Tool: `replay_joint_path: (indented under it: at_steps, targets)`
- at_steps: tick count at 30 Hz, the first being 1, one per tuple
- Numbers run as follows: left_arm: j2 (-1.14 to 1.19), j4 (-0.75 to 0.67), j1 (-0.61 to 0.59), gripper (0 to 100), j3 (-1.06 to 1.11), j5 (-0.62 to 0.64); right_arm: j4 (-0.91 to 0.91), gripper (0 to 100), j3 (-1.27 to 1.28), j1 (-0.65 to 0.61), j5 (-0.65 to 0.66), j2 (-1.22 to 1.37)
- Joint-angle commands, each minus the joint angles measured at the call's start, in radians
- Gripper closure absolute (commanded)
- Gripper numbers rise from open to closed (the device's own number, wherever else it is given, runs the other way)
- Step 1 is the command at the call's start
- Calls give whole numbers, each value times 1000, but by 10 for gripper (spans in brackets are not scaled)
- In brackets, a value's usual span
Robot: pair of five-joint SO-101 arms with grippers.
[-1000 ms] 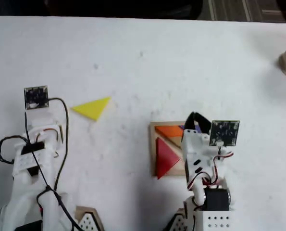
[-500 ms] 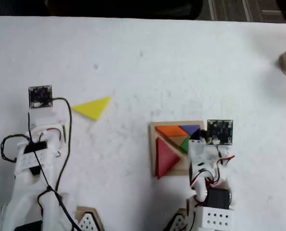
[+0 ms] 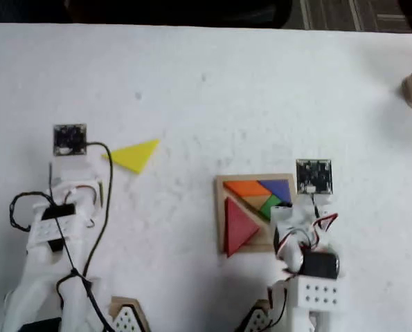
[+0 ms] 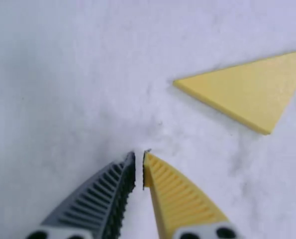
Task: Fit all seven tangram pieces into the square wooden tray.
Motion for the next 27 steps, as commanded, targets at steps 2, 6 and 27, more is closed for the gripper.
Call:
replay_joint_path:
  at_steps: [2,6,27]
  targets:
    - [-36,-29,41,936,-5,11,-5,981,-97,-12,15,193]
    - [-31,-29,42,936,-8,11,-2,981,-97,-44,17,213]
    - [-30,-29,62,936,-5,11,27,981,-95,-128,17,223]
